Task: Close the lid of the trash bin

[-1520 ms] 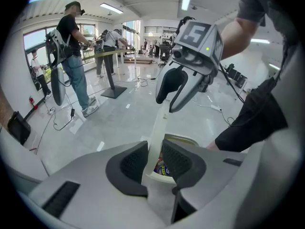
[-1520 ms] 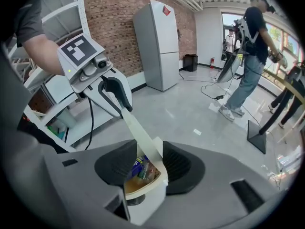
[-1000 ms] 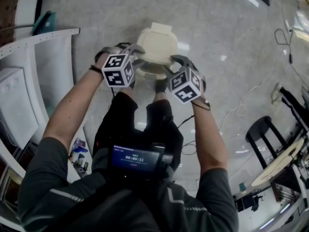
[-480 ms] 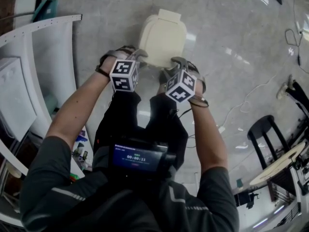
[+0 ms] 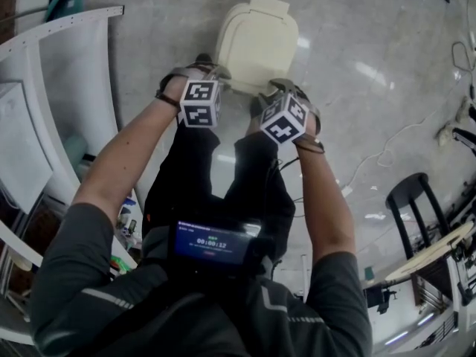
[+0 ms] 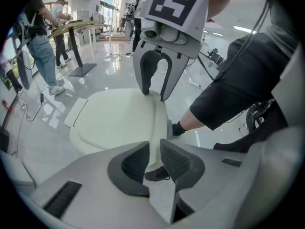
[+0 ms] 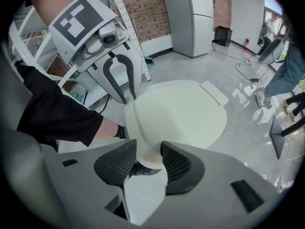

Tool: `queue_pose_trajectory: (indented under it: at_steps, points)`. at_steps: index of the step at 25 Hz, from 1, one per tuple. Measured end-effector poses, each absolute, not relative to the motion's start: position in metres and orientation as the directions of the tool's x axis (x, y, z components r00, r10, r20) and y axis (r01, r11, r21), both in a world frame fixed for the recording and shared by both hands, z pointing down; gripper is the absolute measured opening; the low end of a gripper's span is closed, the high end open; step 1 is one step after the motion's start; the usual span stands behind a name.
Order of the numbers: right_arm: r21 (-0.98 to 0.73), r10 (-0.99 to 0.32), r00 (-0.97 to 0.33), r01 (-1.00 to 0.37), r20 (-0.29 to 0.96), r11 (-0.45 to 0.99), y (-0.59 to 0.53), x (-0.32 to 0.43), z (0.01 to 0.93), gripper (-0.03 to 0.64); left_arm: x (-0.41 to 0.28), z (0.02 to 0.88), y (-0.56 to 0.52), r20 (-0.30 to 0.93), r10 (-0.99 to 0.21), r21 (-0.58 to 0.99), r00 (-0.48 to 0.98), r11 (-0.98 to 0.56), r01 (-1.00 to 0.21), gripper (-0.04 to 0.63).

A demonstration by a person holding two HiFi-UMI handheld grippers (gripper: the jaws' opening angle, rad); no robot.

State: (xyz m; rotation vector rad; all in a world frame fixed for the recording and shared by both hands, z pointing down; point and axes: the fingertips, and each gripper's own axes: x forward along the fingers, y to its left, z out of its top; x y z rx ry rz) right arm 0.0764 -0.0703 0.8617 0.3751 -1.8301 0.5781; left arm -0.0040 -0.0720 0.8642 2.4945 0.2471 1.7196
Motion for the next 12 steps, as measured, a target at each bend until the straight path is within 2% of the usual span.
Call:
queue_pose_trajectory:
  at_steps: [4, 12]
  points:
    - [-0.212, 0.042, -0.313, -0.534, 0.949, 0.818, -0.070, 0.079, 0.877, 0.173, -0.004, 0.880, -0.070, 0.920, 0.180, 0.185, 0.349, -0.983, 0.021, 0.074]
    - [-0.216, 0.032, -0.297, -0.613, 0.954, 0.760, -0.068, 0.077, 0.900, 0.172, -0.008, 0.905, -0.065, 0.932, 0.211, 0.221, 0.296, -0.975, 0.000, 0.074]
